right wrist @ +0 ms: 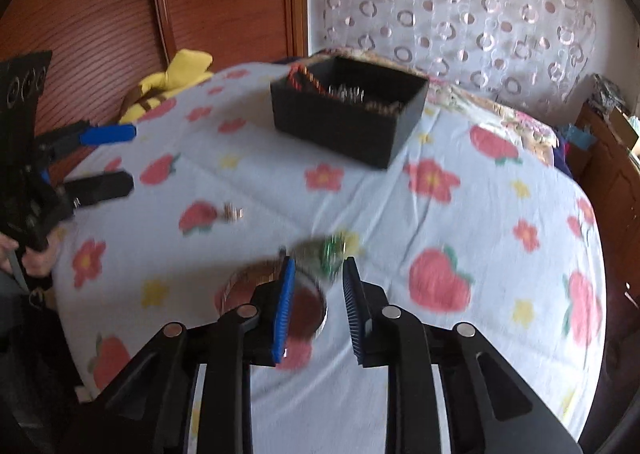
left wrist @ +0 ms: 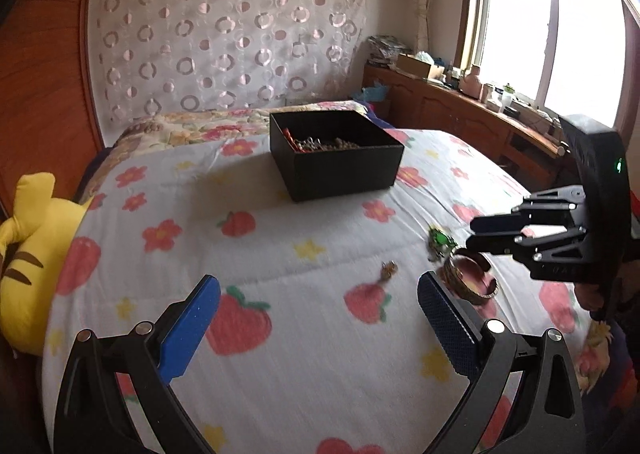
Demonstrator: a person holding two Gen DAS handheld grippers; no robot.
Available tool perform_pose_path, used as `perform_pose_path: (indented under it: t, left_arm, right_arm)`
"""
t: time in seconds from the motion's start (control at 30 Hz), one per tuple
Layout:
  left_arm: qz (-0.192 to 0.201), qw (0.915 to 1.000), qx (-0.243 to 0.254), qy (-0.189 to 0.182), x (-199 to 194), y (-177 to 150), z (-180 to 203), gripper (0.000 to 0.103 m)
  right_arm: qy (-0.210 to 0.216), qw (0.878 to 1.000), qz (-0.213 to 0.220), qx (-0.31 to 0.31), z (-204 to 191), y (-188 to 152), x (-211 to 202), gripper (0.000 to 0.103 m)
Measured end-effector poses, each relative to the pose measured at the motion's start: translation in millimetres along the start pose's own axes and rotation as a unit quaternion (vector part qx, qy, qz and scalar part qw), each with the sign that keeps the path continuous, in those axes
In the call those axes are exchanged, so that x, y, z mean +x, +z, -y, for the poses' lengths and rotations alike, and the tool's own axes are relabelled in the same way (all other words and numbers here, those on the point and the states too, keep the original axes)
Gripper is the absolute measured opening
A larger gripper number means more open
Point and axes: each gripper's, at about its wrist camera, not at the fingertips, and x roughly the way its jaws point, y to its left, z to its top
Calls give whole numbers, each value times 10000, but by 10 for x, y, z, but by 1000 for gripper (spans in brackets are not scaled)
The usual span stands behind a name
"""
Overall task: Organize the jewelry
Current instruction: 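Grasp the small earring with the left gripper while the right gripper grasps the metal bangle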
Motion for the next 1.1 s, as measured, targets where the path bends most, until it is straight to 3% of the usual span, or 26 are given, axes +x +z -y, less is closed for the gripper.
perform_pose_path:
  t: [0.23,0.37,0.63,0.87,1.1]
  left_arm:
    - [-142,9999,55,-82,42,-45,66,95]
    - [-204,9997,131,-70,88,-49,116,95]
    - [-403,9986,285,-172,199,-31,221,94]
    - [-743,9954,484,-358,405,52,363,52]
    - [-1028,9917,707,-319,639,121,489,41]
  right_arm:
    - [-18,9998,-166,124,0,-149,74,19]
    - [-63,9998,-121,152,-7,-183,50,6]
    - [-204,9982,252,512,49,-371,-150,5]
    - [-131,9966,429,693,109,-427,-164,5]
    - [-124,9948,663,757,124,-456,-235,5]
